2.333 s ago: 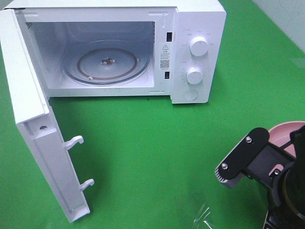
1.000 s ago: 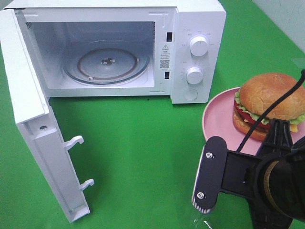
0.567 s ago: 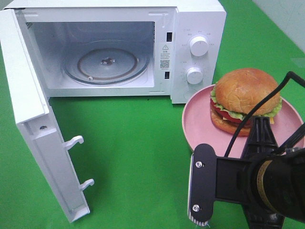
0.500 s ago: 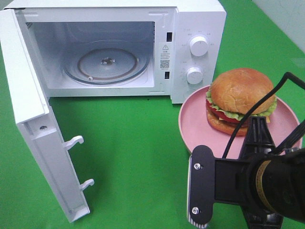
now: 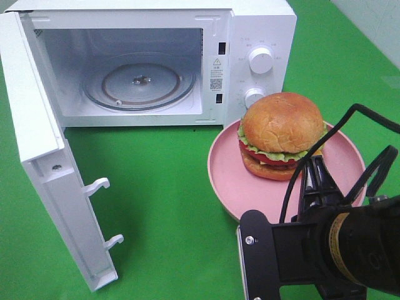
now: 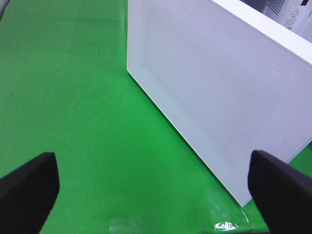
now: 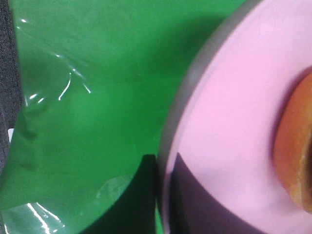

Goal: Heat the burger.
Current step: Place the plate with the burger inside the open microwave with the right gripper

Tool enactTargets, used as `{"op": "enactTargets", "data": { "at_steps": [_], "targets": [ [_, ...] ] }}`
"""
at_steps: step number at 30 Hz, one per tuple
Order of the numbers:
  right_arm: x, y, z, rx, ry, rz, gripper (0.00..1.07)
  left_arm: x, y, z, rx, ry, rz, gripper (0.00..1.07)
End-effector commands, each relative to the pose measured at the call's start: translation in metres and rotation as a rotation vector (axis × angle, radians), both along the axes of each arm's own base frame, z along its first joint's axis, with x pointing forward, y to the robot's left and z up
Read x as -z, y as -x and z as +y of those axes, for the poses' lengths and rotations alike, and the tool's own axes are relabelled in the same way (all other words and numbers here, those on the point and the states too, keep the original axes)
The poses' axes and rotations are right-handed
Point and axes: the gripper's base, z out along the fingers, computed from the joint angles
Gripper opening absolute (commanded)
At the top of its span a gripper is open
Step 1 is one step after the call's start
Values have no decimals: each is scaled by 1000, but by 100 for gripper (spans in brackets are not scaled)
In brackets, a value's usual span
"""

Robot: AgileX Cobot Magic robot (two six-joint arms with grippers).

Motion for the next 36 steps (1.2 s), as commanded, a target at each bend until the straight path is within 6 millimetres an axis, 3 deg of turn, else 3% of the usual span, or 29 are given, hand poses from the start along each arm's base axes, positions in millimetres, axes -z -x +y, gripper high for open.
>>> {"op": "enactTargets", "data": {
  "at_steps": [1, 15, 36],
  "targets": [
    [-4, -2, 2, -63, 13, -43, 0, 0, 0, -1, 4, 7, -1, 98],
    [-4, -22, 2, -286, -12, -38, 0, 0, 0, -1, 4, 7, -1, 98],
    [-5, -50, -14, -460, -8, -59, 0, 0, 0, -1, 4, 7, -1, 98]
  ]
}}
